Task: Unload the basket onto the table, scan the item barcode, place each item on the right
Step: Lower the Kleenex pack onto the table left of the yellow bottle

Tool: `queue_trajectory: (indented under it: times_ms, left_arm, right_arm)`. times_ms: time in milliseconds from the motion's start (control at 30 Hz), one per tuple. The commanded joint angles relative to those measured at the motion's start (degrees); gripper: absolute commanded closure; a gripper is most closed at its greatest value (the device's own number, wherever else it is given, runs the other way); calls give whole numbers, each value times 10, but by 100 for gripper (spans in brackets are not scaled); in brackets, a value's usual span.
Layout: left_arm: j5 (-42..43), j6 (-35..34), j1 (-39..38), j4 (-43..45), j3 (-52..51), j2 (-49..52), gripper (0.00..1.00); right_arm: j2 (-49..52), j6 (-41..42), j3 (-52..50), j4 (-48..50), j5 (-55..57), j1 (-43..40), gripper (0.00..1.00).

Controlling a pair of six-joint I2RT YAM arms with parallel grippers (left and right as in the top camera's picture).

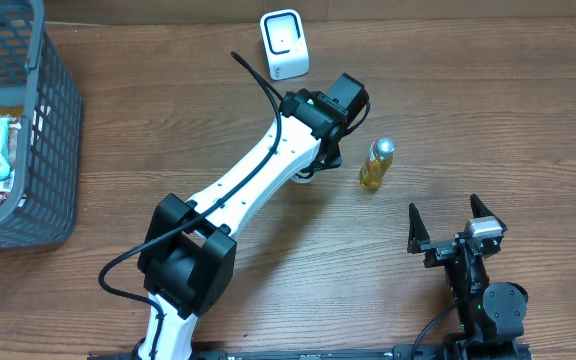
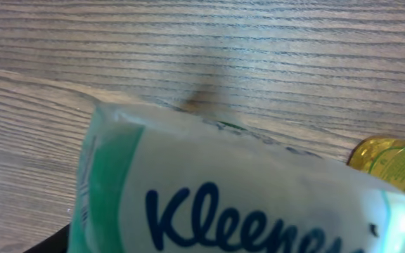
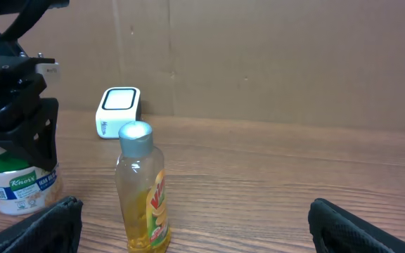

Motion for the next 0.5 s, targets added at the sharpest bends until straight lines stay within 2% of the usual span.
queue_trajectory:
  times_ms: [0,100,467]
  left_arm:
    - [-16,-7,-5,6,-17,-3,71]
    - [-16,-7,-5,9,-25,-3,67]
    - [-14,16,-10,38,-31,22,66]
  right_arm:
    - [-1,0,-6,2,-1,-1,0]
    - [-1,0,-6,2,-1,-1,0]
    - [-1,0,-6,2,-1,-1,0]
